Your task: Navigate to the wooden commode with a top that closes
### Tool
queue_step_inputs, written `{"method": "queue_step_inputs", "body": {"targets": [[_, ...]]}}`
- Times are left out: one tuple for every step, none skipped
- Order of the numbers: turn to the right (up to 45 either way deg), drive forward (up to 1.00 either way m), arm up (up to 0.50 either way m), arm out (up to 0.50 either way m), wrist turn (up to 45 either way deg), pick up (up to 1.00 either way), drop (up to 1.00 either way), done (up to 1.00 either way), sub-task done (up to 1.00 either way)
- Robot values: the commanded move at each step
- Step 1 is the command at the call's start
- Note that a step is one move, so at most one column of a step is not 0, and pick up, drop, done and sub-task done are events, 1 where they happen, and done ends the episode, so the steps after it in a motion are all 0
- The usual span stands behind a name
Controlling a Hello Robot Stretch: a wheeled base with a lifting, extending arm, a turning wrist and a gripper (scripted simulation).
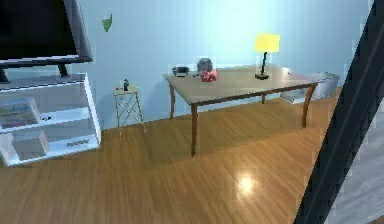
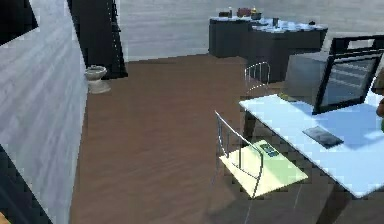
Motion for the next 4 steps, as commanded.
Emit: {"method": "queue_step_inputs", "body": {"targets": [[6.0,0.0,0.0,0.0,0.0,0.0,0.0,0.0,0.0],[0.0,0.8,0.0,0.0,0.0,0.0,0.0,0.0,0.0],[0.0,0.35,0.0,0.0,0.0,0.0,0.0,0.0,0.0],[45.0,0.0,0.0,0.0,0.0,0.0,0.0,0.0,0.0]]}}
